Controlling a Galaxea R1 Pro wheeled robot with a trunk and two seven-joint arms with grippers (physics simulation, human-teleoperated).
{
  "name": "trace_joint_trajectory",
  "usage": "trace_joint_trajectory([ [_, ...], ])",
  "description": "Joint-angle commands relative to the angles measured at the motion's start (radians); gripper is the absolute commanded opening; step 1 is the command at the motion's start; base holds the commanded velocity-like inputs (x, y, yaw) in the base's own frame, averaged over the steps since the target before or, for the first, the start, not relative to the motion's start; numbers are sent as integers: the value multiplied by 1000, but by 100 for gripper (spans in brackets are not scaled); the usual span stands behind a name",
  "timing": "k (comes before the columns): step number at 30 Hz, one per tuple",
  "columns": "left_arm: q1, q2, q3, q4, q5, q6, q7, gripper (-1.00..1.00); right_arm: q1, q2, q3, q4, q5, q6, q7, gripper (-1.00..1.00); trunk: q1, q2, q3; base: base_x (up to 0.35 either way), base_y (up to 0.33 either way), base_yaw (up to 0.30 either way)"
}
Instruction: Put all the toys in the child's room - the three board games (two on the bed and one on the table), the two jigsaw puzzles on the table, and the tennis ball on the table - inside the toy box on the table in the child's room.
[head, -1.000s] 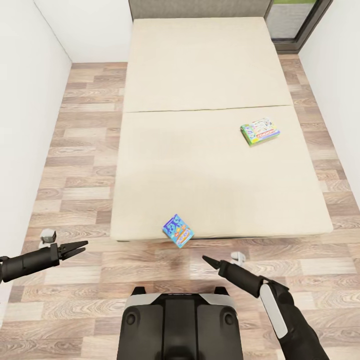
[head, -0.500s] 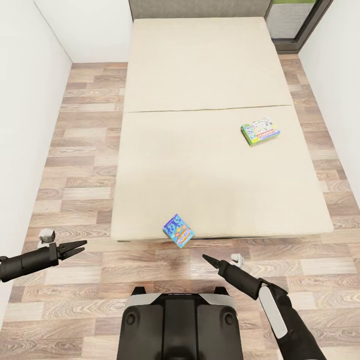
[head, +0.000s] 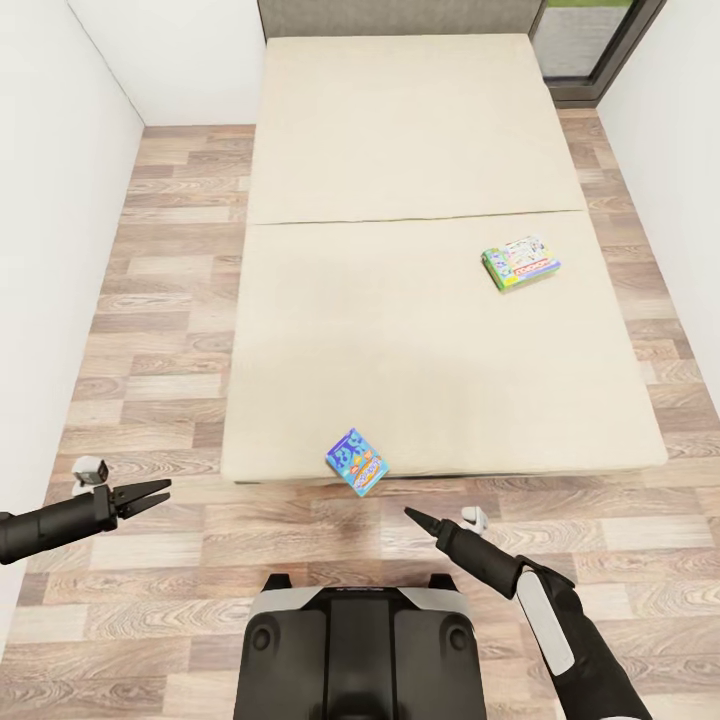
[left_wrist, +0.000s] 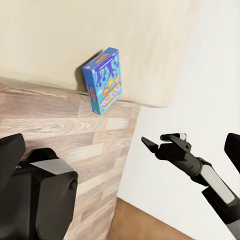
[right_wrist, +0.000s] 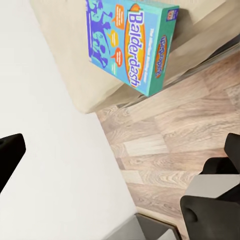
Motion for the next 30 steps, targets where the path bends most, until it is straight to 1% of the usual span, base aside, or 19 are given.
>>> trace_joint_trajectory([
  [1, 0, 0, 0, 0, 2, 10, -3, 100, 0, 1, -2, 0, -4, 7, 3, 100, 4, -9, -4, 0, 0, 0],
  [9, 0, 1, 0, -1, 4, 13, -8, 100, 0, 1, -2, 0, -5, 4, 9, 100, 35, -65, -29, 0, 0, 0],
  [13, 0, 1, 0, -6, 4, 16, -11, 100, 0, 1, -2, 0, -5, -10, 10, 100, 50, -93, -42, 0, 0, 0],
  [16, 1, 2, 0, -19, 4, 17, -30, 100, 0, 1, -2, 0, -5, -19, 10, 100, 62, -114, -51, 0, 0, 0],
  [20, 2, 2, -1, -34, -3, 17, -91, 100, 0, 1, -2, -1, -5, -27, 11, 100, 77, -142, -64, 0, 0, 0],
  [23, 3, 2, -1, -36, -6, 17, -107, 100, 0, 1, -1, -1, -5, -28, 12, 100, 89, -163, -73, 0, 0, 0],
  [28, 3, 2, -1, -37, -8, 17, -116, 100, 0, 2, -1, -2, -6, -29, 9, 100, 108, -198, -89, 0, 0, 0],
  [30, 3, 2, 0, -37, -8, 17, -118, 100, -2, 7, -1, 2, -7, -29, 4, 100, 116, -212, -95, 0, 0, 0],
])
